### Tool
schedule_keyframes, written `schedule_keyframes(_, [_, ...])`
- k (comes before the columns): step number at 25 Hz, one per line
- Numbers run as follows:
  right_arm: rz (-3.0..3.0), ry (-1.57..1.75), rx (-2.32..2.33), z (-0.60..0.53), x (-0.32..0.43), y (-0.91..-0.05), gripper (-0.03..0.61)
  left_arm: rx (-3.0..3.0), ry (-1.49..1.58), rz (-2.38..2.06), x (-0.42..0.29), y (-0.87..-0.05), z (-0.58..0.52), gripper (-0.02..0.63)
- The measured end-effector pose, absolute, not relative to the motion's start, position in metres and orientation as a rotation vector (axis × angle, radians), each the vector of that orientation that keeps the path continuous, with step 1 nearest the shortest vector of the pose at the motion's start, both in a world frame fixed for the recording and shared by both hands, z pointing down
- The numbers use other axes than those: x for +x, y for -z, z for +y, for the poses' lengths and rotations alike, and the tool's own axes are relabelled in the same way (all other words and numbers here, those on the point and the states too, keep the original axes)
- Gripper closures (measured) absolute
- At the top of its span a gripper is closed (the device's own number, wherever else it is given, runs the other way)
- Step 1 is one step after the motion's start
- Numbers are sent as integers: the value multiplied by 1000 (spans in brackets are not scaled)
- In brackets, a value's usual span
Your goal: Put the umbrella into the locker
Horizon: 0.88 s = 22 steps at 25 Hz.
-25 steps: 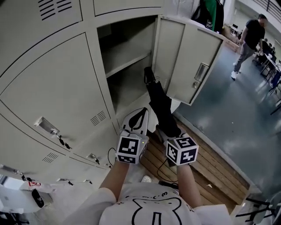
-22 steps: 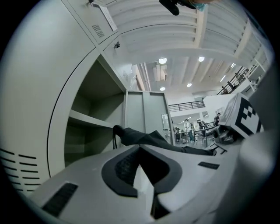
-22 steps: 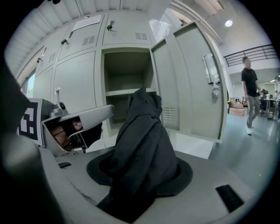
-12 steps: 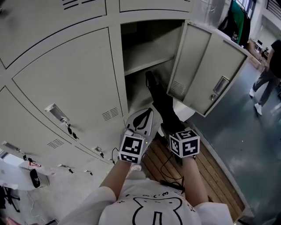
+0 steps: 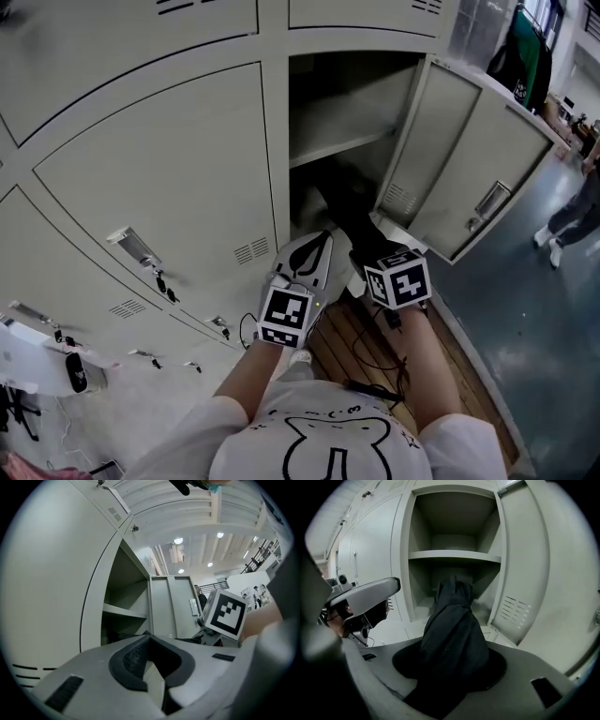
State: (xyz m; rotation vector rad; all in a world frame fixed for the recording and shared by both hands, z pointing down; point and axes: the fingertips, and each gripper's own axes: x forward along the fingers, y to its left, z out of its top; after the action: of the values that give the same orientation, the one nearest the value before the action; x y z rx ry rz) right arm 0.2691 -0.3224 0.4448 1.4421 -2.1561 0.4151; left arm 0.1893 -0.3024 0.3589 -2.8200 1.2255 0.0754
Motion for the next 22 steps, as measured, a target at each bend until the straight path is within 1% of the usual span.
schedule_keyframes(10, [-2094,-534,1334,-370,257,-449,353,-2797,-66,1220,183,-352,-319,611])
schedule_keyframes(22, [-2002,-513,1239,-420,233,-465,342,-2776,-55,1228,172,-351,-330,611])
